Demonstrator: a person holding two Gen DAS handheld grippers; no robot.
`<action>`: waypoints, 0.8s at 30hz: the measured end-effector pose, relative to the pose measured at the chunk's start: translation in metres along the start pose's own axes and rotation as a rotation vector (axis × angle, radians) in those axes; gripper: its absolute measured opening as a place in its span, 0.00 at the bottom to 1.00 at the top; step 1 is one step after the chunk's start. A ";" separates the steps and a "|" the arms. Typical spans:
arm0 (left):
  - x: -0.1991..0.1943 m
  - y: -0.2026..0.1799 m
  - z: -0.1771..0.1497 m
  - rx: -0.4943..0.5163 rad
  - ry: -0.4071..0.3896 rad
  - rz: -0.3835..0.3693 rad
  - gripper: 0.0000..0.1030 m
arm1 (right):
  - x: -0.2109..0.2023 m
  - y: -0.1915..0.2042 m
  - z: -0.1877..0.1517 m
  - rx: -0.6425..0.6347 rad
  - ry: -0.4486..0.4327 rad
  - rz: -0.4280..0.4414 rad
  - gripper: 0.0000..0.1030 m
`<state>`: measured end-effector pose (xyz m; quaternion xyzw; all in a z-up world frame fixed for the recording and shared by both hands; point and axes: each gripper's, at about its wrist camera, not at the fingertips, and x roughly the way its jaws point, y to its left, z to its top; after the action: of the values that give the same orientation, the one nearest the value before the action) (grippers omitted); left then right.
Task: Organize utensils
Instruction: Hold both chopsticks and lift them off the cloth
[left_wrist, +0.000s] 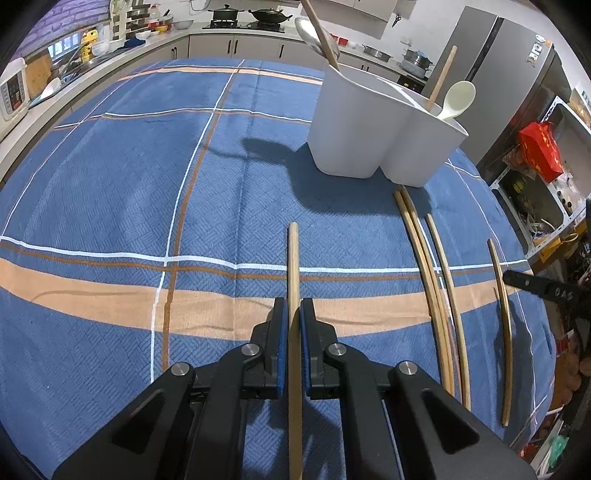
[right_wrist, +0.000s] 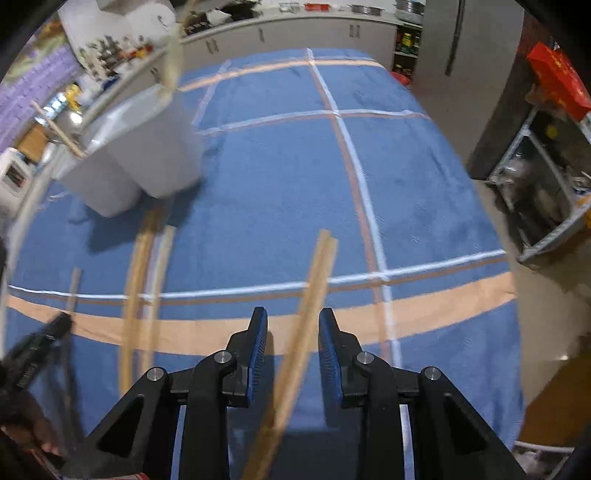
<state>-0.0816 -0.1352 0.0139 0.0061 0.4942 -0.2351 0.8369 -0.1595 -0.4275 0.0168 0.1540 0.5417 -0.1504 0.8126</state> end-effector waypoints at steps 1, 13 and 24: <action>0.000 0.001 0.000 -0.002 0.000 -0.001 0.06 | 0.001 -0.004 -0.001 -0.001 0.008 -0.009 0.30; 0.001 -0.002 0.000 -0.007 -0.009 0.014 0.06 | 0.012 0.045 -0.006 -0.061 0.050 0.313 0.25; 0.000 -0.004 -0.001 -0.004 -0.016 0.022 0.06 | -0.005 0.047 -0.015 -0.153 0.001 0.212 0.26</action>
<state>-0.0843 -0.1388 0.0144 0.0079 0.4881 -0.2247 0.8433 -0.1549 -0.3781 0.0198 0.1482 0.5326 -0.0217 0.8330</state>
